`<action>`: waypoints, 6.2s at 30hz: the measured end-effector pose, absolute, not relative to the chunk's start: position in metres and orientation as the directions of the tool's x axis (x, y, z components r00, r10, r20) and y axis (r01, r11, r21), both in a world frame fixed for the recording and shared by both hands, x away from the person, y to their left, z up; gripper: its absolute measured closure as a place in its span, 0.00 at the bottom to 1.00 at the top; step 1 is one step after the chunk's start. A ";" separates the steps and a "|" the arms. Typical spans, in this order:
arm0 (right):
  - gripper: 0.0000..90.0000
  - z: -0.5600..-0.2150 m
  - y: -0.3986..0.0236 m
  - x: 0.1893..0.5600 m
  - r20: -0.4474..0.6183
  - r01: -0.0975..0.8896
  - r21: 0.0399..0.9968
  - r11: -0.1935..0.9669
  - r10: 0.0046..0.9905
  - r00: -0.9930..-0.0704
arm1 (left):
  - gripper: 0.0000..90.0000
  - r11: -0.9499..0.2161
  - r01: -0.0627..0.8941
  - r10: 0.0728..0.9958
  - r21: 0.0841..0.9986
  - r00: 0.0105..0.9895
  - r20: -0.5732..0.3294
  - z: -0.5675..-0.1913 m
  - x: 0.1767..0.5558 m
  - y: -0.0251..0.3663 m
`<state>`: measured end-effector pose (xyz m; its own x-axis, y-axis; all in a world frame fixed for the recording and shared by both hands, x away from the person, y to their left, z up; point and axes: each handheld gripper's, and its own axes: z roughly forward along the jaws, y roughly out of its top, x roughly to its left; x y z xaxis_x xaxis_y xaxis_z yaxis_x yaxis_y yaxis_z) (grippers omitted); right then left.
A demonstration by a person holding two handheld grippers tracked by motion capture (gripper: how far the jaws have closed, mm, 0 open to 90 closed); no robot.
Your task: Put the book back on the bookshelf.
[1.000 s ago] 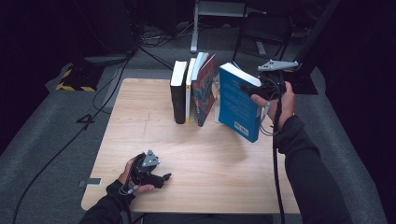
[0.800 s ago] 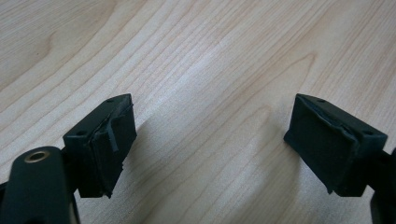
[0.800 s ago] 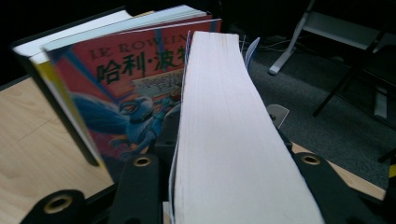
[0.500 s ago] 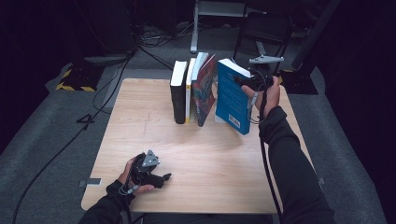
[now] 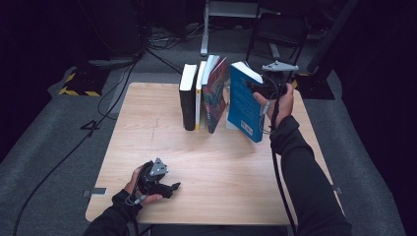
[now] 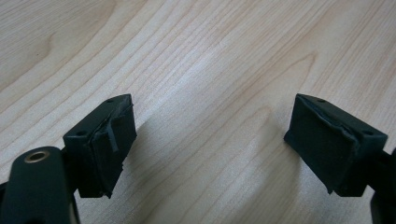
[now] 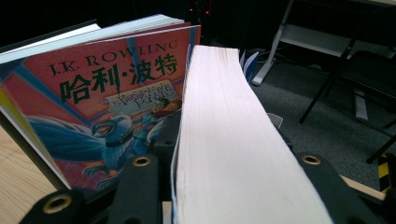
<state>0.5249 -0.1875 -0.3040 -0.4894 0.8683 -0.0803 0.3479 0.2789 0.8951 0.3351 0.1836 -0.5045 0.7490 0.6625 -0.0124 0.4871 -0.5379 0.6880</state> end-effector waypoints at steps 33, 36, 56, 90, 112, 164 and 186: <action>0.64 -0.333 -0.229 0.475 -0.047 0.323 0.914 0.243 0.857 -0.513 | 0.17 -0.539 0.484 0.663 0.689 0.749 -0.007 -0.505 0.336 0.184; 0.64 -0.334 -0.230 0.473 -0.043 0.319 0.916 0.242 0.851 -0.523 | 0.17 -0.534 0.488 0.665 0.690 0.747 -0.013 -0.505 0.335 0.183; 0.47 -0.384 -0.248 0.456 0.040 0.347 0.922 0.175 0.846 -0.532 | 0.17 -0.536 0.487 0.664 0.690 0.748 -0.012 -0.505 0.335 0.183; 0.67 -0.493 -0.190 0.442 -0.018 0.397 0.905 0.155 0.944 -0.329 | 0.17 -0.535 0.486 0.664 0.691 0.748 -0.012 -0.505 0.336 0.183; 0.65 -0.491 -0.175 0.477 -0.004 0.413 0.904 0.115 0.966 -0.259 | 0.17 -0.538 0.484 0.658 0.691 0.753 -0.016 -0.505 0.337 0.182; 0.67 -0.480 -0.187 0.478 -0.012 0.430 0.884 0.184 0.928 -0.372 | 0.17 -0.542 0.477 0.653 0.692 0.757 -0.011 -0.505 0.337 0.181; 0.45 -0.454 -0.207 0.469 -0.121 0.433 0.813 0.389 0.841 -0.528 | 0.17 -0.542 0.478 0.653 0.692 0.757 -0.012 -0.505 0.337 0.181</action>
